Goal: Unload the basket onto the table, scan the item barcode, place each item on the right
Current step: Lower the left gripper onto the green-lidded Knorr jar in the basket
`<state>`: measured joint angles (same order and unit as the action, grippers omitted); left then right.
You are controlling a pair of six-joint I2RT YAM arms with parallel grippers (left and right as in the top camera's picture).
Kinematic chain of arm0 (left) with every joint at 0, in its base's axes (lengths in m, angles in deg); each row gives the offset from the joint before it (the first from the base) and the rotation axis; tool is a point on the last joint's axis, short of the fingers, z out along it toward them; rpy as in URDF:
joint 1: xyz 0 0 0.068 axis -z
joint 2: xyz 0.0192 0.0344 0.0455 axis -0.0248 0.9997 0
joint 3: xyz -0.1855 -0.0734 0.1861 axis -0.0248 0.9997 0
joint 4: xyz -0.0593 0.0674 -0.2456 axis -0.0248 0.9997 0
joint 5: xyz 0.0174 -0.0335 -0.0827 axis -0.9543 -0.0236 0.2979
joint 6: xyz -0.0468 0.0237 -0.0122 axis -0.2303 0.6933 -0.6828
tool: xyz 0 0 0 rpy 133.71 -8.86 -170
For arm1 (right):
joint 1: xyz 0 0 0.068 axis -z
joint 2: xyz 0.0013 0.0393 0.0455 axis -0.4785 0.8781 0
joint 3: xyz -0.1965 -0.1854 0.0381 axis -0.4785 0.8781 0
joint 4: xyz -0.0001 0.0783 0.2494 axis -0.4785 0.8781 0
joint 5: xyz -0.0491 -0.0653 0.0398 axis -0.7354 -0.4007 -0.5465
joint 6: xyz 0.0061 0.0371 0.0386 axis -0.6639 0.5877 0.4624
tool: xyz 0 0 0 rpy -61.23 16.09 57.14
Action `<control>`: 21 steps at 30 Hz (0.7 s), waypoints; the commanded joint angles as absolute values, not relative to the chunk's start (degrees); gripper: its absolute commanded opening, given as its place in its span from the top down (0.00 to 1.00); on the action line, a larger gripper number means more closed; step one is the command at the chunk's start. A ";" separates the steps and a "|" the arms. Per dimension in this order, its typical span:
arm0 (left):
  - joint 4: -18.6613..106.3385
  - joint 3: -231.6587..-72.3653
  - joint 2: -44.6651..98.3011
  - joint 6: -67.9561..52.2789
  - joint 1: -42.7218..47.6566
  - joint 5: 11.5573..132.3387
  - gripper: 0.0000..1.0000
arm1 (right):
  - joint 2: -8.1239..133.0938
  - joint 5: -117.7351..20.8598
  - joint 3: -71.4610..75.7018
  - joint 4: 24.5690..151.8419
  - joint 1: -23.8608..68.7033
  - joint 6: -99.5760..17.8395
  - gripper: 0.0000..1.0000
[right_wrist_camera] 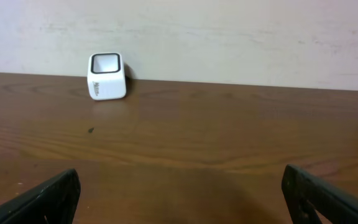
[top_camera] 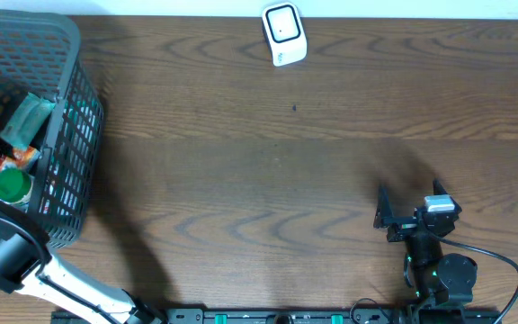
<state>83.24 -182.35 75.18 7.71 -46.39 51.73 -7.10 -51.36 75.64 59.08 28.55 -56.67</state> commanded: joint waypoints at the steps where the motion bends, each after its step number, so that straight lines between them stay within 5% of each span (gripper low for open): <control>1: 81.38 -177.98 74.80 8.24 -46.55 55.86 0.02 | -7.16 -51.51 75.68 59.30 28.86 -55.88 0.01; 6: 80.44 -175.68 74.80 8.22 -46.39 55.73 0.00 | -7.16 -51.51 75.68 59.30 28.86 -55.88 0.01; 9: 80.79 -175.68 74.78 7.95 -46.39 55.75 0.11 | -7.16 -51.51 75.68 59.30 28.86 -55.88 0.01; 21: 81.07 -175.70 74.11 5.70 -42.96 55.53 0.16 | -7.16 -51.51 75.68 59.32 28.86 -55.88 0.01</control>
<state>81.14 -175.97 75.18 6.18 -44.89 54.88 -7.10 -51.36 75.61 59.08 28.55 -56.67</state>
